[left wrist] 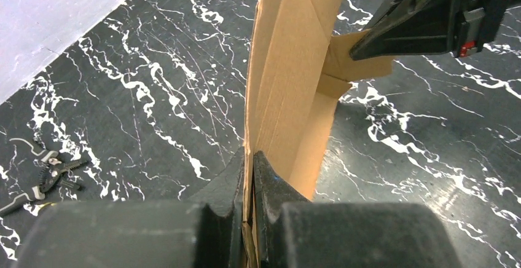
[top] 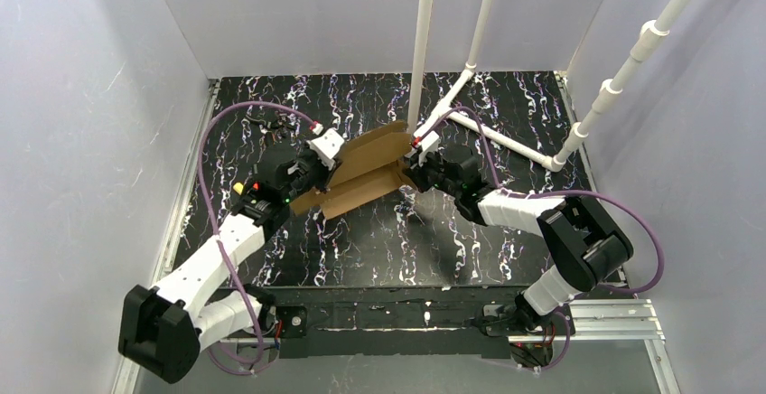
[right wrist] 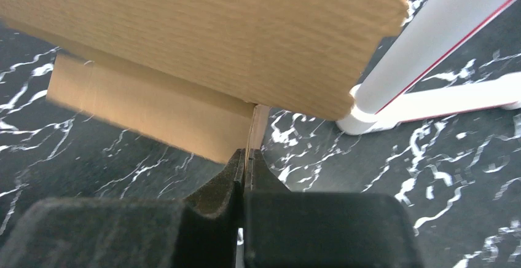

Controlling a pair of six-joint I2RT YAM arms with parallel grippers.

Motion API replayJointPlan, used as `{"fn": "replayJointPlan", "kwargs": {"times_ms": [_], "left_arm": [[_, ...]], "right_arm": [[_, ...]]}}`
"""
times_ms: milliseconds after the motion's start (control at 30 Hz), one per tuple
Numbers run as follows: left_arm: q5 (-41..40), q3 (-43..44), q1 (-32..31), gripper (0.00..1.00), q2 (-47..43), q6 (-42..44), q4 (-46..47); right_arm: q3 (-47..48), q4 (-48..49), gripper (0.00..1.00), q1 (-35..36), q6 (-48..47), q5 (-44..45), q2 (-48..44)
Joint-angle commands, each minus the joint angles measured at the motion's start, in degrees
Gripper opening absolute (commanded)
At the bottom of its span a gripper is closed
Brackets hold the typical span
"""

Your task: Fold the paper box

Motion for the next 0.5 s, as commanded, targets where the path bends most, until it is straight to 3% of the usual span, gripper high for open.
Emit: {"fn": "replayJointPlan", "kwargs": {"times_ms": [0,300,467], "left_arm": [[-0.52,3.53,-0.73,0.0,4.48,2.45,-1.35],[-0.68,4.24,-1.66,0.0,6.7,4.01,-1.35],[-0.31,2.67,-1.66,0.0,4.96,3.62,-1.35]], "right_arm": [[4.13,7.59,0.01,1.7,-4.04,1.64,0.03],[5.55,8.38,0.01,1.67,-4.65,4.28,2.74],[5.51,7.08,0.15,1.7,-2.54,-0.07,3.25]]}}
